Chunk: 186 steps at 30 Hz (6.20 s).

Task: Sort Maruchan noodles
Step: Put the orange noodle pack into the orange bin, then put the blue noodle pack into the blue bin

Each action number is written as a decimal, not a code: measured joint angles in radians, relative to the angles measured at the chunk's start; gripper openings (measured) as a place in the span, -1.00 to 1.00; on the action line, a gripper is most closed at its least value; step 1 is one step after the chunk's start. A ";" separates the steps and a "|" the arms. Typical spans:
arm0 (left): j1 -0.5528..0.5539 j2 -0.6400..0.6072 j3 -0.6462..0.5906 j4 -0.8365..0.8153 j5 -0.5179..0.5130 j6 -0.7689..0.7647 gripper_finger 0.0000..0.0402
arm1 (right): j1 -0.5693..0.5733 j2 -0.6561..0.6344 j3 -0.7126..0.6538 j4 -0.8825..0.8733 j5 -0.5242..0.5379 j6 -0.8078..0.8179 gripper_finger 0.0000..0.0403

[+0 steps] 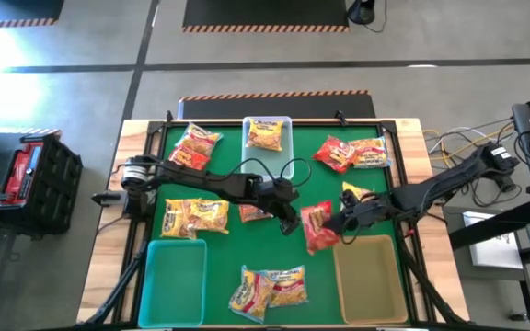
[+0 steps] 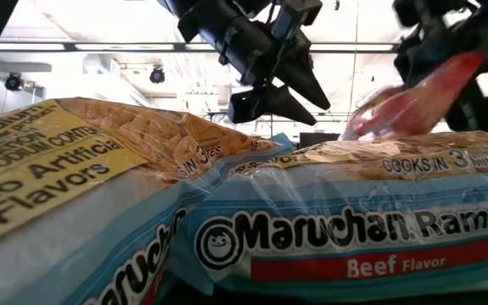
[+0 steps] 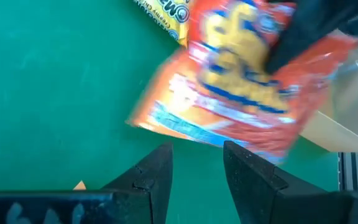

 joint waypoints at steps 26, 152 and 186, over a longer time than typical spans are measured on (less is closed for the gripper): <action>0.058 -0.004 0.000 -0.011 0.015 0.055 -0.38 | 0.001 -0.089 0.269 -0.779 -0.607 -0.284 -0.92; -0.572 -0.111 -0.001 -0.403 0.011 -1.086 -0.38 | -0.131 0.690 0.588 -0.070 -0.435 -0.919 -0.32; -0.511 0.067 0.002 -0.429 -0.172 -0.971 -0.38 | -0.137 0.946 0.820 -0.229 -0.432 -1.015 -0.37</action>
